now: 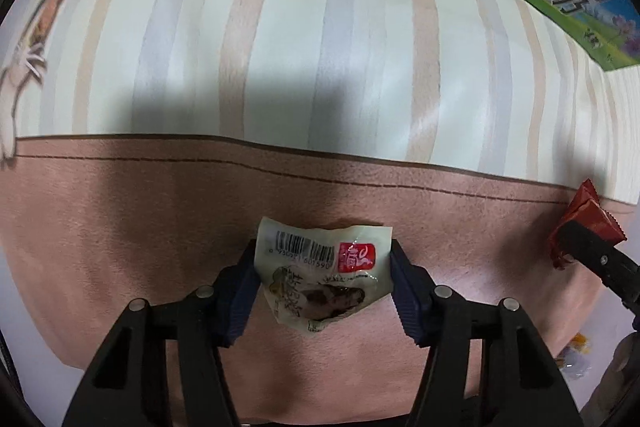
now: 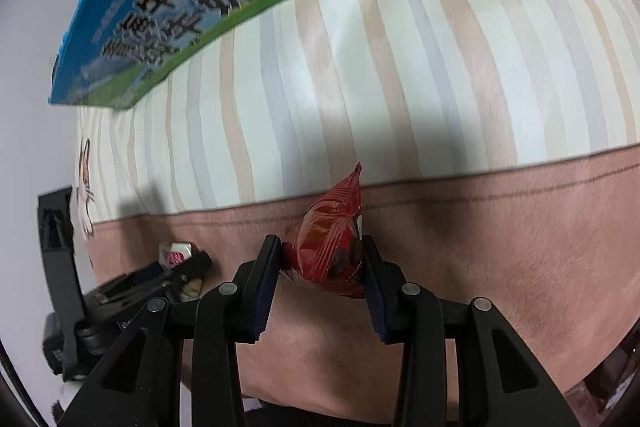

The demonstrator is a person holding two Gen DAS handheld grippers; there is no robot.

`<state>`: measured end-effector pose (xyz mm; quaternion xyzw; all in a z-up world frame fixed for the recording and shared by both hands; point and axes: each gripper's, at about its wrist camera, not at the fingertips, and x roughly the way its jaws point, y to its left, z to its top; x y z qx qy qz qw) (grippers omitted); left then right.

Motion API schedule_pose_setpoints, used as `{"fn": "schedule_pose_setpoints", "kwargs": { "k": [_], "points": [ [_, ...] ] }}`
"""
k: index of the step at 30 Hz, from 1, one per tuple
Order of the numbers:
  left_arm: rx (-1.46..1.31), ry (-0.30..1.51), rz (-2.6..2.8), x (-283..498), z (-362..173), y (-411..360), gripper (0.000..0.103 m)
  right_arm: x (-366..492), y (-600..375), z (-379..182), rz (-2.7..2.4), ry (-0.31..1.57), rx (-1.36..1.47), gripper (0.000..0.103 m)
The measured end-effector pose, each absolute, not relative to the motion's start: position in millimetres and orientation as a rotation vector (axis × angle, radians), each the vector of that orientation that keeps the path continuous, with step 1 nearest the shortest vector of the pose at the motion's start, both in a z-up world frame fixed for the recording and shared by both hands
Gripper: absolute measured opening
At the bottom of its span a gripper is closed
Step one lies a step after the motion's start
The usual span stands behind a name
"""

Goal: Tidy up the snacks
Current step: 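Carry both packets into the box and open both tools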

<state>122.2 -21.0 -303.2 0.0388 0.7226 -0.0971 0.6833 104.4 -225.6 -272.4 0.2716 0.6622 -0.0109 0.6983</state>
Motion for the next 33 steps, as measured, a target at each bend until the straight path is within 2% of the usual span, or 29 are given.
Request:
{"fn": "schedule_pose_setpoints", "kwargs": {
  "k": [7,11,17,24,30,33],
  "points": [
    [0.114,1.584,-0.204,109.4,-284.2,-38.7,0.057,101.2,-212.6,-273.0,0.004,1.471,0.598,0.042],
    [0.101,1.555,-0.220,105.3,-256.2,-37.8,0.057,100.0,-215.8,-258.1,0.023,1.444,0.590,0.042],
    [0.047,1.464,-0.286,118.0,-181.9,-47.2,0.057,108.3,-222.0,-206.3,0.093,1.363,0.567,0.042],
    [-0.040,1.344,-0.400,163.5,-85.7,-62.2,0.057,145.8,-243.9,-106.6,0.160,1.189,0.519,0.042],
    [-0.027,1.313,-0.439,220.1,-53.5,-86.0,0.057,201.0,-265.9,-63.0,0.143,1.139,0.449,0.042],
    [-0.018,1.345,-0.431,261.0,-66.5,-99.6,0.057,234.8,-271.7,-64.3,0.124,1.176,0.419,0.042]
  ]
}}
